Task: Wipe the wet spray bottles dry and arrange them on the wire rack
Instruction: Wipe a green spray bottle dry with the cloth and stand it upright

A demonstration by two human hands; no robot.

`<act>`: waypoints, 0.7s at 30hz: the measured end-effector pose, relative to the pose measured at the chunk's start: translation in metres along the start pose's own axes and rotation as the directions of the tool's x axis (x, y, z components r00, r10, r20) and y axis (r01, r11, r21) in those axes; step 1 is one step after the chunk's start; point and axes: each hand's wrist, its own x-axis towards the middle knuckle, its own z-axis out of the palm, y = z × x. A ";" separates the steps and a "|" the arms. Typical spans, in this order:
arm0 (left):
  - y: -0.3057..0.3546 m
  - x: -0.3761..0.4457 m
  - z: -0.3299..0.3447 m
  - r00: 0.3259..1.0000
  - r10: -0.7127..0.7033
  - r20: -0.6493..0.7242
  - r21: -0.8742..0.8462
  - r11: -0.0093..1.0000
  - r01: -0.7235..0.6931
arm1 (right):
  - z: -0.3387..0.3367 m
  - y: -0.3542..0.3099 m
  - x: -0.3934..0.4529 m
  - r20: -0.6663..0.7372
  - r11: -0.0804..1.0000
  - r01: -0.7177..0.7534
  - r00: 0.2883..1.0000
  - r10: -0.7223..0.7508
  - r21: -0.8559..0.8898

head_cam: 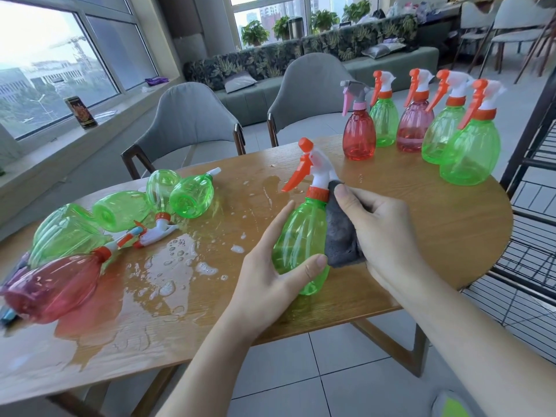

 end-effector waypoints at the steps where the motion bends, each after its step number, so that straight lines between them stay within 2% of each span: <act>1: 0.000 0.000 0.000 1.000 -0.001 0.000 -0.002 1.000 0.001 | -0.001 0.001 0.000 -0.014 0.999 0.035 0.999 -0.036 -0.027; 5: -0.001 0.001 0.001 1.000 -0.010 0.007 -0.019 1.000 0.010 | -0.005 0.000 -0.004 -0.053 0.972 0.160 0.984 -0.172 -0.171; 8: 0.000 0.000 0.001 1.000 -0.013 0.003 -0.014 1.000 0.013 | -0.005 -0.001 -0.010 -0.056 0.899 0.289 0.944 -0.324 -0.328; 11: -0.001 0.001 0.000 1.000 -0.022 0.008 -0.015 1.000 0.022 | -0.003 0.004 -0.010 0.002 0.709 0.488 0.824 -0.567 -0.509; 14: -0.001 0.001 0.000 1.000 -0.011 0.008 -0.004 1.000 0.011 | -0.004 0.005 -0.006 0.073 0.554 0.591 0.720 -0.690 -0.586; 18: 0.000 0.002 0.003 1.000 -0.006 0.023 0.016 1.000 0.005 | 0.000 0.002 -0.007 0.170 0.434 0.682 0.630 -0.758 -0.589; 21: 0.000 0.003 0.003 0.999 -0.004 0.036 0.019 1.000 0.004 | 0.005 0.000 -0.005 0.244 0.417 0.699 0.639 -0.730 -0.582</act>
